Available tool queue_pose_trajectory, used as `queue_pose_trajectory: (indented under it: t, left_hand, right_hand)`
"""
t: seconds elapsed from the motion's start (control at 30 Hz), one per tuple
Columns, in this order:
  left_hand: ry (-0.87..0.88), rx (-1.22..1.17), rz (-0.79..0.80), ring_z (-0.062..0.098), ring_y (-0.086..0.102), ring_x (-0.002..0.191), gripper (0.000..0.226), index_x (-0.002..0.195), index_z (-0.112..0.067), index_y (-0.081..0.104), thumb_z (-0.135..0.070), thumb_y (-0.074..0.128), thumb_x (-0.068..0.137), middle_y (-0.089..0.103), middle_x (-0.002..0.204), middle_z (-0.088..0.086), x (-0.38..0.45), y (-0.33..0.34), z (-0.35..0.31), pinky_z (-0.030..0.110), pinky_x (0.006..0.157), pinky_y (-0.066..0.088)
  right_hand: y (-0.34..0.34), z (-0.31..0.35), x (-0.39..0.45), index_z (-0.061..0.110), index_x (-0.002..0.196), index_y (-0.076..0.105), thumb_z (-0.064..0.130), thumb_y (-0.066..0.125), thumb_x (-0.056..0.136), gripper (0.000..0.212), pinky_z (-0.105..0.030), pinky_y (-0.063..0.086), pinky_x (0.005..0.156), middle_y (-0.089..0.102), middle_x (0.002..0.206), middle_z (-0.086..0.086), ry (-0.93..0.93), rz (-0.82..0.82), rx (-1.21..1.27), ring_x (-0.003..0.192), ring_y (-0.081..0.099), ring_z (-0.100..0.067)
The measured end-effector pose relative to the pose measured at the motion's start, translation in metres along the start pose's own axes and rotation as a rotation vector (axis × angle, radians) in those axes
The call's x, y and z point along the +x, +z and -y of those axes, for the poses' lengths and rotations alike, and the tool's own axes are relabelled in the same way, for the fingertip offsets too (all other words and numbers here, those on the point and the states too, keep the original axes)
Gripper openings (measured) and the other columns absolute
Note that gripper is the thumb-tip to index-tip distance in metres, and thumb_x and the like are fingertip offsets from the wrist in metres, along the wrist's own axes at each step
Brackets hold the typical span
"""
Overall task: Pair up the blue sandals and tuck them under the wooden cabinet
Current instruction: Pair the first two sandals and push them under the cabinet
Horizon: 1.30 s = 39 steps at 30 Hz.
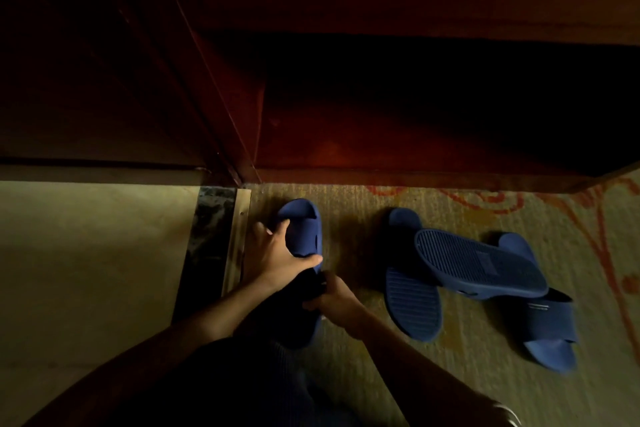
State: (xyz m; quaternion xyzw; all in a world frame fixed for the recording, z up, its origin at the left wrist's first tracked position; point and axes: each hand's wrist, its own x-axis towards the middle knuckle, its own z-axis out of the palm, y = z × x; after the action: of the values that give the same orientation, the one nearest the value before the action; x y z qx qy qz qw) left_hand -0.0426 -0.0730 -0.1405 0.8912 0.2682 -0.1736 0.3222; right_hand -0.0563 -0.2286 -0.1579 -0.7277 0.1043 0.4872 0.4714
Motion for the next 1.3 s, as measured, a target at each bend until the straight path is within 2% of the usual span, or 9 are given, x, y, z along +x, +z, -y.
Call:
queue_pose_trajectory:
  t: [0.17,0.33,0.53,0.63,0.8,0.9,1.07,1.2,1.3]
  left_hand:
    - [0.056,0.156,-0.009,0.034,0.044,0.126,0.111,0.137,-0.035,0.033,-0.083,0.067,0.043,0.038,0.135,0.01,-0.008,-0.005,-0.004,0.047,0.098,0.045]
    - [0.211,0.028,0.031,0.031,0.047,0.127,0.089,0.141,-0.02,0.043,-0.042,0.085,0.065,0.045,0.135,0.011,-0.003,-0.013,0.012,0.042,0.102,0.044]
    - [0.243,0.144,-0.08,0.028,0.051,0.123,0.065,0.143,-0.017,0.045,-0.011,0.07,0.083,0.048,0.136,0.01,-0.007,-0.012,0.021,0.037,0.097,0.045]
    - [0.217,0.182,-0.007,0.032,0.051,0.125,0.064,0.137,-0.014,0.05,-0.016,0.074,0.078,0.049,0.137,0.014,-0.002,-0.017,0.011,0.039,0.097,0.046]
    - [0.327,0.347,0.147,0.033,0.048,0.122,0.077,0.131,-0.017,0.053,-0.053,0.079,0.069,0.045,0.132,0.011,0.008,-0.044,-0.043,0.035,0.088,0.041]
    - [0.548,0.256,0.127,0.024,0.051,0.12,0.069,0.131,-0.022,0.056,-0.047,0.08,0.073,0.05,0.125,0.002,0.011,-0.038,-0.095,0.034,0.092,0.043]
    - [0.756,0.262,0.29,0.022,0.053,0.12,0.069,0.135,-0.027,0.05,-0.04,0.08,0.074,0.049,0.134,-0.003,0.008,0.018,-0.158,0.042,0.096,0.046]
    - [0.935,0.266,0.399,0.02,0.05,0.118,0.063,0.135,-0.021,0.05,-0.016,0.076,0.078,0.045,0.13,0.0,-0.002,0.06,-0.181,0.036,0.097,0.043]
    - [0.989,0.343,0.465,0.019,0.045,0.117,0.065,0.134,-0.021,0.05,0.005,0.067,0.078,0.041,0.129,-0.001,-0.003,0.076,-0.184,0.033,0.093,0.044]
  right_hand:
    - [0.01,0.0,-0.009,0.018,0.126,0.06,0.035,0.077,0.077,0.055,-0.035,0.056,0.083,0.07,0.118,-0.004,-0.085,-0.207,-0.359,0.106,0.068,-0.024]
    - [0.008,-0.002,-0.014,0.012,0.119,0.055,0.033,0.068,0.091,0.038,-0.029,0.042,0.075,0.068,0.12,-0.009,-0.062,-0.404,-0.373,0.111,0.065,-0.03]
    - [0.006,-0.001,-0.013,0.015,0.117,0.06,0.029,0.065,0.092,0.029,-0.032,0.05,0.079,0.069,0.117,-0.008,-0.084,-0.4,-0.34,0.108,0.066,-0.027]
    - [0.003,0.001,-0.015,0.013,0.119,0.058,0.026,0.061,0.094,0.028,-0.032,0.046,0.08,0.067,0.121,-0.01,-0.085,-0.381,-0.369,0.113,0.063,-0.031]
    - [-0.019,0.017,-0.028,0.014,0.109,0.06,0.025,0.052,0.091,0.023,-0.04,0.049,0.078,0.071,0.111,-0.017,-0.278,-0.399,-0.517,0.104,0.064,-0.043]
    - [-0.047,0.024,-0.048,0.016,0.101,0.058,0.025,0.05,0.091,0.015,-0.042,0.047,0.066,0.072,0.098,-0.013,-0.489,-0.559,-0.531,0.089,0.066,-0.042]
    - [-0.107,0.004,-0.088,0.015,0.089,0.061,0.022,0.06,0.089,0.006,-0.037,0.042,0.049,0.066,0.074,0.002,-0.722,-1.074,-0.408,0.061,0.061,-0.018]
    - [-0.16,-0.039,-0.103,0.013,0.093,0.062,0.026,0.054,0.086,0.017,-0.034,0.041,0.051,0.067,0.087,-0.002,-0.538,-1.304,-0.392,0.072,0.065,-0.024]
    - [-0.187,-0.083,-0.105,0.01,0.112,0.06,0.016,0.058,0.086,0.027,-0.035,0.041,0.054,0.063,0.108,-0.009,-0.306,-1.312,-0.411,0.093,0.061,-0.033]
